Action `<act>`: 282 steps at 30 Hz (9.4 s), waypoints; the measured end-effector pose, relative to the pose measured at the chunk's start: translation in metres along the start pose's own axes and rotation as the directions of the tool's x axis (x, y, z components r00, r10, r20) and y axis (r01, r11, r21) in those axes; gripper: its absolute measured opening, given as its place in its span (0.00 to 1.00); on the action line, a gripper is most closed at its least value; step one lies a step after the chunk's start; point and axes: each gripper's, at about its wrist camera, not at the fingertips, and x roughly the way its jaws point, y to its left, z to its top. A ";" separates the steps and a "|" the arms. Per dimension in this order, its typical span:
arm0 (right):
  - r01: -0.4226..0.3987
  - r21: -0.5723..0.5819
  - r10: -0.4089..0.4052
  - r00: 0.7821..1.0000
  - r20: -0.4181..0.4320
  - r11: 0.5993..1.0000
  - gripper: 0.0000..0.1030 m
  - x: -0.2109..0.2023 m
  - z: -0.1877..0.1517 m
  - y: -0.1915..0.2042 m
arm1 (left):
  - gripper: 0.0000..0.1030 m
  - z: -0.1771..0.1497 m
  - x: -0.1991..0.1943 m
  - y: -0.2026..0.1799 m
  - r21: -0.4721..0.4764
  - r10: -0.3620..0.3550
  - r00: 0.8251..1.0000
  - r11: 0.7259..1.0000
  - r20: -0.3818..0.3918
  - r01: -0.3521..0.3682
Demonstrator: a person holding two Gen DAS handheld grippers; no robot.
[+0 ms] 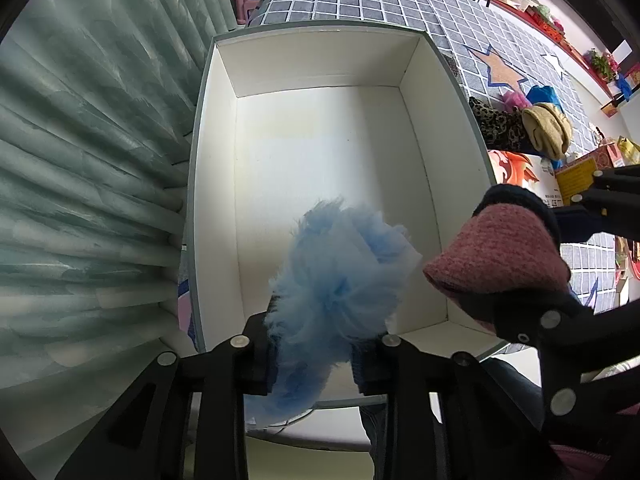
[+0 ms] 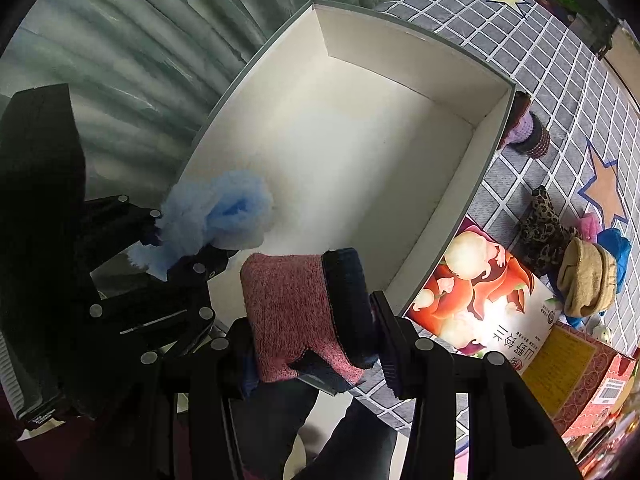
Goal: Organize soft objects
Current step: 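Open both tools to drop the scrunchie and slipper into the box, then grasp the purple knitted bootie with the left tool while the right tool grasps the cream polka-dot scrunchie, then carry the bootie and polka-dot scrunchie in both tools over the white box, then open both tools to drop the bootie and polka-dot scrunchie into the box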
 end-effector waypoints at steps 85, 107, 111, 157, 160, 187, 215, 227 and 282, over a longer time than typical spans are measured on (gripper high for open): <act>0.078 0.787 -0.073 0.996 -0.043 0.612 1.00 0.032 -0.137 -0.411 | 0.99 0.268 0.158 -0.165 0.495 0.346 0.920 0.841 -0.183 -0.217; 0.157 0.693 -0.173 0.984 -0.048 0.703 0.30 0.037 -0.116 -0.393 | 0.42 0.257 0.135 -0.202 0.433 0.246 0.948 0.891 -0.204 -0.138; 0.078 0.724 -0.142 0.990 0.027 0.685 0.30 0.021 -0.123 -0.398 | 0.42 0.256 0.105 -0.203 0.368 0.202 0.971 0.919 -0.126 -0.143; 0.015 0.507 -0.234 0.899 0.371 0.862 0.31 -0.168 -0.058 -0.247 | 0.42 0.179 -0.088 -0.146 0.117 -0.047 0.971 0.993 0.234 0.020; 0.015 0.513 -0.240 0.895 0.376 0.858 0.31 -0.170 -0.063 -0.242 | 0.42 0.172 -0.092 -0.148 0.135 -0.060 0.970 0.990 0.236 0.029; 0.043 0.581 -0.245 0.930 0.274 0.812 0.31 -0.133 -0.124 -0.195 | 0.42 0.083 -0.072 -0.166 0.318 -0.176 0.980 0.938 0.094 0.137; 0.029 0.298 -0.091 0.977 0.194 0.954 0.31 -0.080 -0.034 -0.085 | 0.42 0.053 -0.037 -0.023 -0.075 -0.070 0.995 0.994 0.076 0.076; 0.022 0.172 -0.051 0.985 0.163 0.985 0.31 -0.063 0.015 -0.048 | 0.42 0.047 -0.023 0.017 -0.194 -0.022 0.998 0.980 0.066 0.035; 0.013 0.181 -0.039 0.989 0.141 0.983 0.99 -0.041 0.057 -0.039 | 1.00 0.058 -0.018 0.027 -0.270 -0.051 0.991 0.959 0.121 0.082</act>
